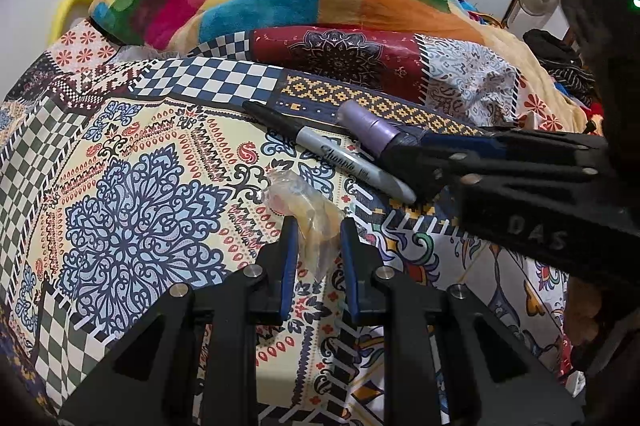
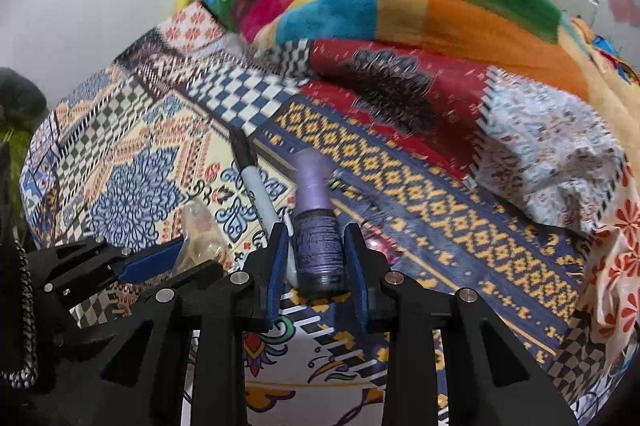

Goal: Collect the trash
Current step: 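Grasp the clear plastic bag with the left gripper while the right gripper grasps the purple spray bottle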

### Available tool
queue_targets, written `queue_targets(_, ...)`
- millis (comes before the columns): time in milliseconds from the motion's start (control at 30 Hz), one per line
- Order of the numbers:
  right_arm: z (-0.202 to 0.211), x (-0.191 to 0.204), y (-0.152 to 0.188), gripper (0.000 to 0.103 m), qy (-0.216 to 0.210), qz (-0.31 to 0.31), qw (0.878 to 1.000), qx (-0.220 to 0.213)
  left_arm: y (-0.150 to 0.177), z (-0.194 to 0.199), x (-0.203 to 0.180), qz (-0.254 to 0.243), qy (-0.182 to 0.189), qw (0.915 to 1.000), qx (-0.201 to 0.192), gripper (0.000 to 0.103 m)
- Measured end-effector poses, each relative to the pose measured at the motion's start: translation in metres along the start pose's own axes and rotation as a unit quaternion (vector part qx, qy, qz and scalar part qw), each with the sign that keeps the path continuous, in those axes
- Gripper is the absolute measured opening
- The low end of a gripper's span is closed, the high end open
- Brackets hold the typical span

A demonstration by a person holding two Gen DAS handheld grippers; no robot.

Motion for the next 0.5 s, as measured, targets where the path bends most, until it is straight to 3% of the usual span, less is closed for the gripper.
queue_targets(267,-0.005,0.004,0.004,0.024,0.006,-0.008,1.000,0.003,0.004,0.004,0.002,0.003,0.008,0.9999,0.007,0.020)
queue_targets(500,0.031,0.012,0.008,0.024,0.016,-0.038,0.999,-0.034,0.009,0.033,0.002,0.003,0.019,0.9998,0.007,0.020)
Point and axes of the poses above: each gripper's, at about its wrist camera, not at the fingertips, and z roughly against the way its jaws point, x to its left, y to its underside, the point moved 1 cm from there along -z, roughly the way its jaws point, and after that the axes turned 5 degrees about z, right-handed, at the moved point
